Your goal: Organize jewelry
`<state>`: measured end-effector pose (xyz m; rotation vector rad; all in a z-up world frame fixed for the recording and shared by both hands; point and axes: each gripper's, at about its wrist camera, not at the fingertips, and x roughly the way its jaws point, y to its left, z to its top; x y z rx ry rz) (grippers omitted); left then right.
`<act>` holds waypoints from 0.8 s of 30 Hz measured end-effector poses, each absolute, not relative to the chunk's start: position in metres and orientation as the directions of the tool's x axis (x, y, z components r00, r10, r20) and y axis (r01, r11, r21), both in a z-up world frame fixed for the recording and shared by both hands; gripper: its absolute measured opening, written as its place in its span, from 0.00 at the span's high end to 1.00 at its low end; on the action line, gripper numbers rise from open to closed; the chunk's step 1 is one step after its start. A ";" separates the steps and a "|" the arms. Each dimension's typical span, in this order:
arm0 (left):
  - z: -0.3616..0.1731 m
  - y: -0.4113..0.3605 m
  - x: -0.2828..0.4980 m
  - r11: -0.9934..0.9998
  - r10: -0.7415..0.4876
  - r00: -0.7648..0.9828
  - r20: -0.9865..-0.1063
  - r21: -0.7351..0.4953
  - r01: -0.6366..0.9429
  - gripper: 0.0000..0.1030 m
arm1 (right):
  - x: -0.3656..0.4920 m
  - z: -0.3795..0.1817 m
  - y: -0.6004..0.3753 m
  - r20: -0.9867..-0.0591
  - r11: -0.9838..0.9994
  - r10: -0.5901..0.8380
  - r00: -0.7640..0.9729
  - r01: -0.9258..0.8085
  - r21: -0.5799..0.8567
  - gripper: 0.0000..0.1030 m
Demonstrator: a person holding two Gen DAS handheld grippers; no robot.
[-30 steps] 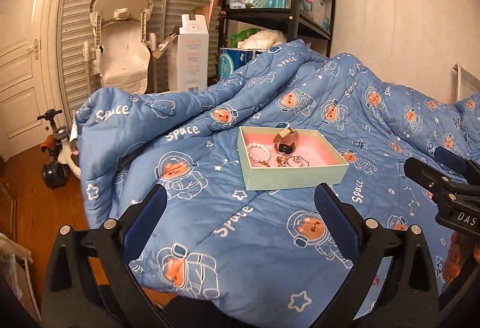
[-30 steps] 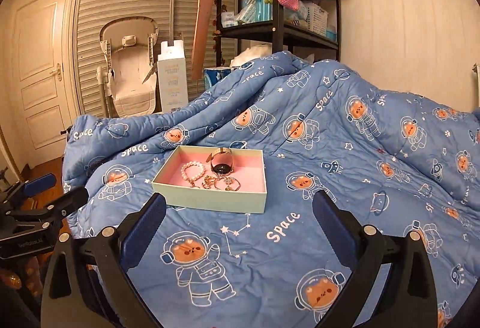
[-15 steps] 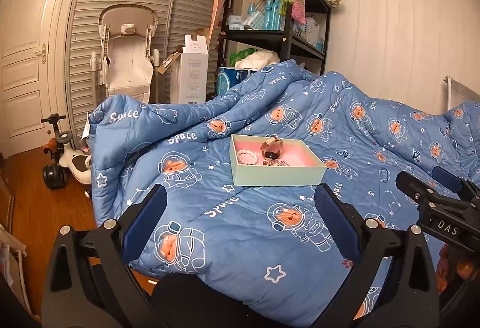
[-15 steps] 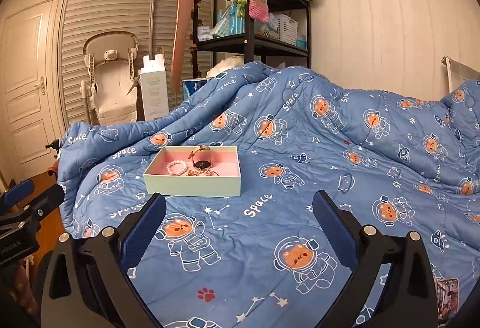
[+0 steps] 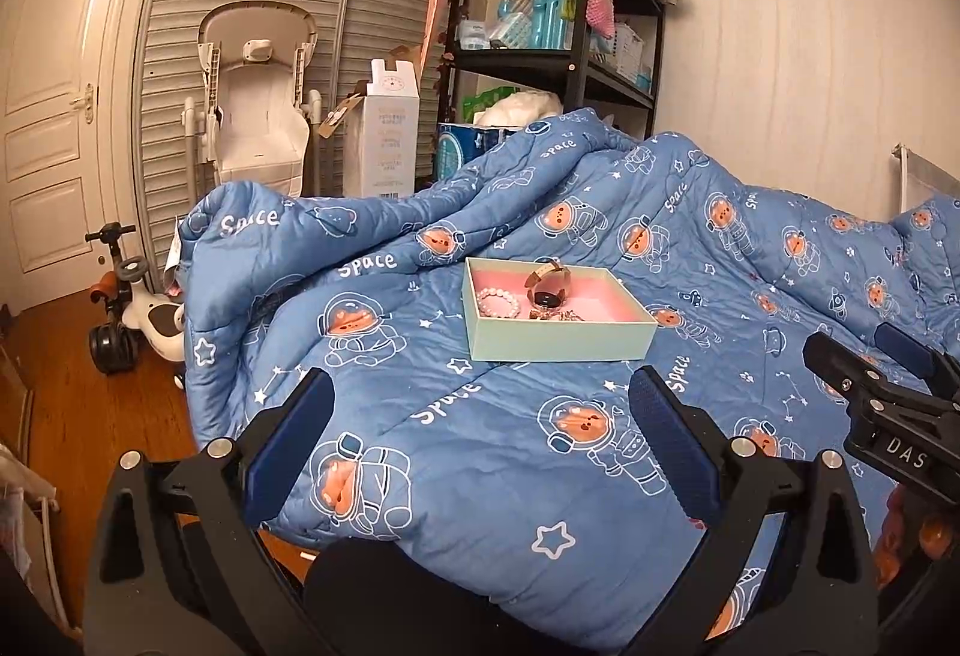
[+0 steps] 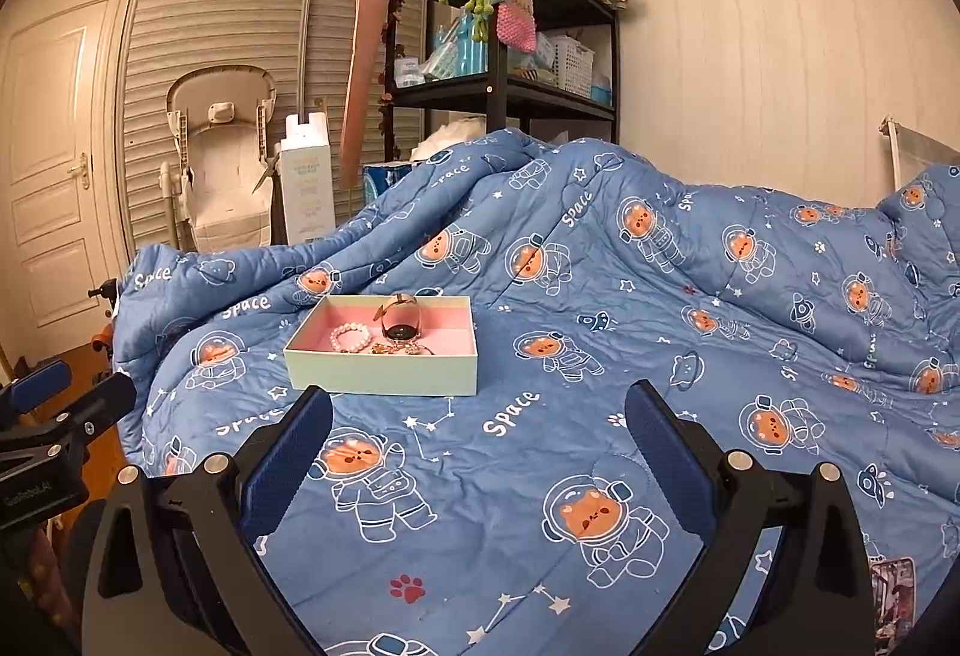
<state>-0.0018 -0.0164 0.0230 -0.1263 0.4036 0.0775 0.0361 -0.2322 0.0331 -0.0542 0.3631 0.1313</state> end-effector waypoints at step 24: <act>0.023 -0.021 -0.002 0.991 0.046 0.917 -0.395 -0.096 -0.091 0.06 | 0.034 0.036 -0.233 -0.345 0.991 0.110 0.932 -0.131 -0.036 0.07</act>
